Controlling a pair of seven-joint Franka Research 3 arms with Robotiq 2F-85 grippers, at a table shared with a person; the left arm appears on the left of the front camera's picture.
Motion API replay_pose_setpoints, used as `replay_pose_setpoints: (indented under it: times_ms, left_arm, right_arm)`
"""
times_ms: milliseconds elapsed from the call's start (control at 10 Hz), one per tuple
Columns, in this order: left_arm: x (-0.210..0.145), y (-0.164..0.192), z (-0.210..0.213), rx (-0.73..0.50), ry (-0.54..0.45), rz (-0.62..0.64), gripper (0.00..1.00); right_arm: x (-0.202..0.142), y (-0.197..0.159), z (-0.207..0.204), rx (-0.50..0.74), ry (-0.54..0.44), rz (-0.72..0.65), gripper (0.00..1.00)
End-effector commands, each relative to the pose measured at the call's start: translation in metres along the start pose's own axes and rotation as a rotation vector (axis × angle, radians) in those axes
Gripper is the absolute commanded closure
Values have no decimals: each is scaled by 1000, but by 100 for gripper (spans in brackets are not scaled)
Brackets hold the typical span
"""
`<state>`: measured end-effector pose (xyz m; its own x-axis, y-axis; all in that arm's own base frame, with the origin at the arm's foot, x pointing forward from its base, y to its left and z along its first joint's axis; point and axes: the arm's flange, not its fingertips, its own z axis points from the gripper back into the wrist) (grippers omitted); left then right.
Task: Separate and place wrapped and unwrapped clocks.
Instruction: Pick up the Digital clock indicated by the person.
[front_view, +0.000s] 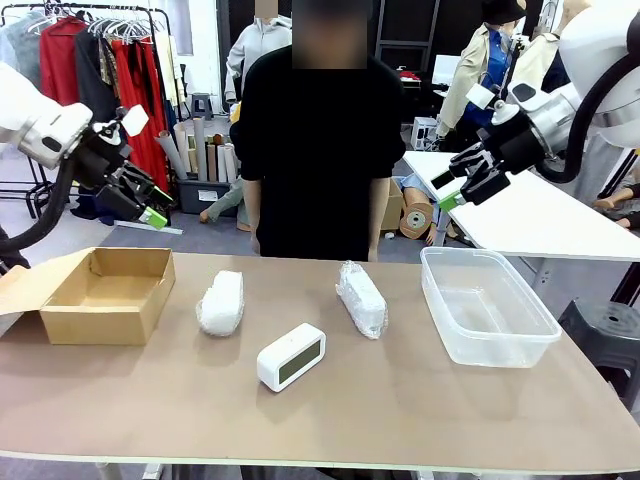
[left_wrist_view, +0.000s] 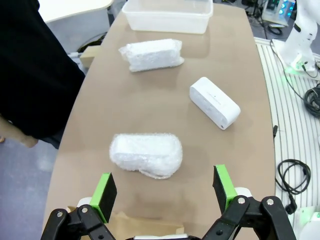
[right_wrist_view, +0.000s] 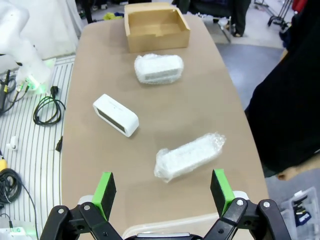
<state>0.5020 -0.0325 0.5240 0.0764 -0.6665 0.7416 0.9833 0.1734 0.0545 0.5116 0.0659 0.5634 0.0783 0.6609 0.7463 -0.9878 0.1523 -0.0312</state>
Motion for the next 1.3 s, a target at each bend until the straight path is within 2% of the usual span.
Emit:
replay_pose_setpoints:
  times_ms: [0,600,1200]
  left_arm:
    - [0,13,8,3,-40,-13,0]
    - [8,24,17,-8,-48,-35,0]
    - [9,21,13,-1,-34,-20,0]
  right_arm:
    - [-8,-9,13,27,-24,36,0]
    - [-18,1,37,20,-28,30,0]
    - [-18,2,32,14,-17,2,0]
